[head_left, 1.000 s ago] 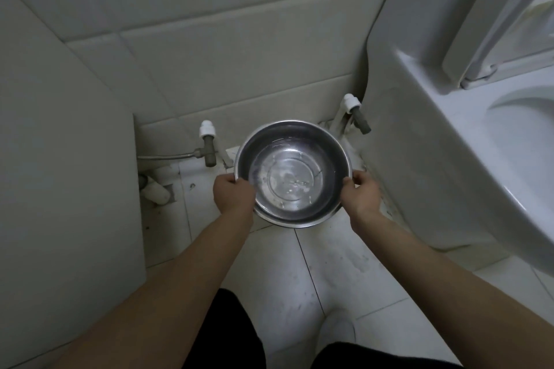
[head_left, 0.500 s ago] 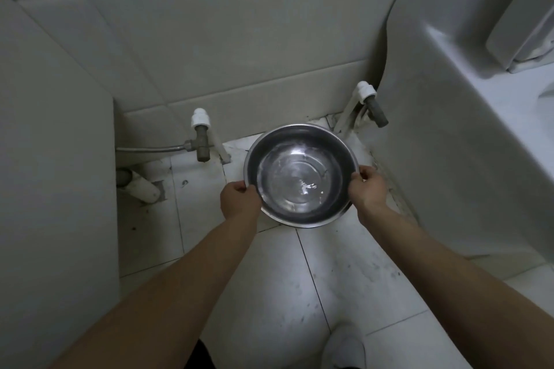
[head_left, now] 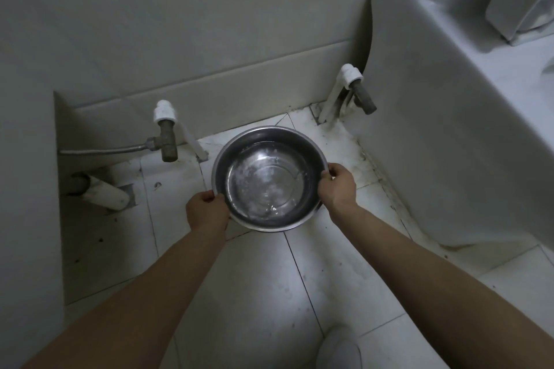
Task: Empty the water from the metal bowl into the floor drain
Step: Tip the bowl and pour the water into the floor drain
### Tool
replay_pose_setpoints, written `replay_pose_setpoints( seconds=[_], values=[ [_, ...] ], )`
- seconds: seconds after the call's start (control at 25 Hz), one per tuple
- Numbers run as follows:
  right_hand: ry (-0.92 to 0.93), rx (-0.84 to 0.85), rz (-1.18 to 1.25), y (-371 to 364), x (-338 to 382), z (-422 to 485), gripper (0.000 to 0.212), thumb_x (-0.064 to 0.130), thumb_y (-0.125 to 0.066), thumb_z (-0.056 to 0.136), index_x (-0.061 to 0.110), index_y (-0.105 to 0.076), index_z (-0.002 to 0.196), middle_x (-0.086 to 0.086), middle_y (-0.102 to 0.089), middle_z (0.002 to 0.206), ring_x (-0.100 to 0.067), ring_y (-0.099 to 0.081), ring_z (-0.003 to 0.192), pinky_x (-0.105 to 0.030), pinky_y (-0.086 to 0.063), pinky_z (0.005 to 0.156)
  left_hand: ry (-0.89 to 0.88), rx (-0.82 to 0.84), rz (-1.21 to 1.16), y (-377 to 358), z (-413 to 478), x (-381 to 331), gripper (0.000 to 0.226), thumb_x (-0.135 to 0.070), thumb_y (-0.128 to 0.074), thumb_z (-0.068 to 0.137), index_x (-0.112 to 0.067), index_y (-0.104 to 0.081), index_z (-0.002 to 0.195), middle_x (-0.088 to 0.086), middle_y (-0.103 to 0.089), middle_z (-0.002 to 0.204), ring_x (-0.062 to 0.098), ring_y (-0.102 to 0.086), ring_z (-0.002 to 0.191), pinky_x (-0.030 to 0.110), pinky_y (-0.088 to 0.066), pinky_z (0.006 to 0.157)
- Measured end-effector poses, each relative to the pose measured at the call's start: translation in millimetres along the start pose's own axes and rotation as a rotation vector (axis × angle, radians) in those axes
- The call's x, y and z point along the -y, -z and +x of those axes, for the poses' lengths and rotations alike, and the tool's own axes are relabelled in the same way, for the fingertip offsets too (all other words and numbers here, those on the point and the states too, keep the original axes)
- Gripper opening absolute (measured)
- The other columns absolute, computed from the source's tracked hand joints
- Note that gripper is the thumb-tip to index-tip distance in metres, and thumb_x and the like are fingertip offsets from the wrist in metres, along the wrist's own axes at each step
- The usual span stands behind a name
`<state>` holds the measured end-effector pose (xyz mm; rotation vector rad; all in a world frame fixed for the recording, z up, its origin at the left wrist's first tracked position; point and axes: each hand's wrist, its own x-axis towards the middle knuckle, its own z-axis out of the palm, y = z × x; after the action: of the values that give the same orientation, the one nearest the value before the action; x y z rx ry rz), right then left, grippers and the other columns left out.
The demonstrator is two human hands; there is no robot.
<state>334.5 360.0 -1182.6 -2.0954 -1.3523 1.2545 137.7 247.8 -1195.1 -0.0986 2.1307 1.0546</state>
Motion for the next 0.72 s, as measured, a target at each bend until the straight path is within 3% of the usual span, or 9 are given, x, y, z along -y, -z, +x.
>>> replay_pose_setpoints(
  seconds=[0.4,0.56,0.72],
  values=[
    [0.012,-0.046,-0.063,9,3,17,0.029,0.015,-0.045,0.104,0.015,-0.068,0.122,-0.001,-0.064,0.100,-0.025,-0.062,0.092,-0.047,-0.058,0.091,0.021,0.030,-0.043,-20,-3,2,0.020,-0.003,-0.063,0.087,-0.003,-0.068,0.106,0.016,-0.069,0.099,0.035,-0.069,0.095,0.049,-0.059,0.090],
    [0.017,-0.044,-0.078,15,7,26,0.030,0.014,-0.044,0.104,0.014,-0.068,0.123,-0.005,-0.066,0.104,-0.027,-0.063,0.096,-0.045,-0.057,0.090,0.033,0.065,-0.038,-27,-1,0,0.025,-0.002,-0.062,0.090,0.001,-0.068,0.114,0.010,-0.066,0.088,0.034,-0.070,0.093,0.047,-0.059,0.090],
    [0.023,-0.038,-0.097,17,11,32,0.030,0.015,-0.044,0.104,0.015,-0.068,0.123,-0.002,-0.065,0.103,-0.025,-0.062,0.095,-0.040,-0.056,0.086,0.048,0.070,-0.039,-30,0,1,0.026,-0.002,-0.062,0.092,0.002,-0.066,0.118,0.015,-0.067,0.096,0.034,-0.070,0.094,0.047,-0.060,0.089]
  ],
)
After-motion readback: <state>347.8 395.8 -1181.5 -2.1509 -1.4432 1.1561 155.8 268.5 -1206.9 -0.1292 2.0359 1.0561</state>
